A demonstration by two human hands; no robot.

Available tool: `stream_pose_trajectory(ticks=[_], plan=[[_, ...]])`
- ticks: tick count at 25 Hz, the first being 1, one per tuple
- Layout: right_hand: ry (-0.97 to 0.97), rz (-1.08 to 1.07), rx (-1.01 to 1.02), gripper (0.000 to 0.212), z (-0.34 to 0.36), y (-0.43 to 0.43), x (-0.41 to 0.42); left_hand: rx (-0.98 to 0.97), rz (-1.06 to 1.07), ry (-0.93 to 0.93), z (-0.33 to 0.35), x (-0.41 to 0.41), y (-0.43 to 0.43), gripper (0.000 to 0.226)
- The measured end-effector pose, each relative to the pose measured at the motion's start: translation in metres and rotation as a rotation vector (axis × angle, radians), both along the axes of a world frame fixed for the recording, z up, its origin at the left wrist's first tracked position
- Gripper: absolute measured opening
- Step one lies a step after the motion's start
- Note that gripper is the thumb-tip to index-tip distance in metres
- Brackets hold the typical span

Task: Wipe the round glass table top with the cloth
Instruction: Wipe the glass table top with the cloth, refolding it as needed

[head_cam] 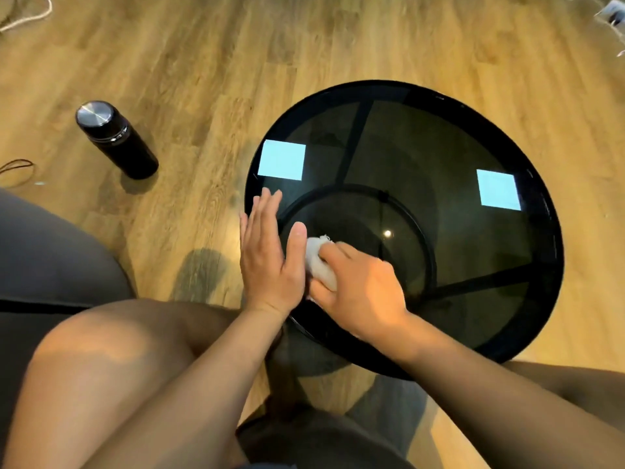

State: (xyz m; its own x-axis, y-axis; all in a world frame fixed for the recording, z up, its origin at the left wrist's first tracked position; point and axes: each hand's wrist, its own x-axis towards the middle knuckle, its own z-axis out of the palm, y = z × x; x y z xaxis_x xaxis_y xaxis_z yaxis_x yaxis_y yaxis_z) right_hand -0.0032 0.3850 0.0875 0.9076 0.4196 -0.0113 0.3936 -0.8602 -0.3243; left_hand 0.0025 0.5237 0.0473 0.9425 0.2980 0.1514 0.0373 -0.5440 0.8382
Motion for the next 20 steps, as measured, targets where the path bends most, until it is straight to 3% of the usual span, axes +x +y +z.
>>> stream_pose_trajectory(ticks=[3,6,10,12,15,20], plan=[[0.016,-0.05,0.027,0.021,-0.001,0.057,0.057,-0.042,0.023,-0.045,0.011,0.011,0.003,0.059],[0.107,-0.116,0.106,0.025,-0.005,0.093,0.13,0.13,0.006,-0.062,0.019,0.041,0.006,0.057],[-0.036,-0.117,-0.004,0.032,-0.009,0.096,0.2,0.347,0.022,0.095,0.01,0.046,0.008,0.057],[-0.038,-0.184,0.008,0.034,-0.008,0.081,0.232,0.361,0.032,0.132,0.008,0.041,0.011,0.061],[-0.003,-0.307,0.022,0.037,-0.004,0.036,0.278,0.234,0.086,0.121,0.012,0.043,0.012,0.068],[0.002,-0.563,-0.027,0.037,-0.002,-0.095,0.304,0.207,0.121,0.12,0.024,0.043,0.007,0.063]])
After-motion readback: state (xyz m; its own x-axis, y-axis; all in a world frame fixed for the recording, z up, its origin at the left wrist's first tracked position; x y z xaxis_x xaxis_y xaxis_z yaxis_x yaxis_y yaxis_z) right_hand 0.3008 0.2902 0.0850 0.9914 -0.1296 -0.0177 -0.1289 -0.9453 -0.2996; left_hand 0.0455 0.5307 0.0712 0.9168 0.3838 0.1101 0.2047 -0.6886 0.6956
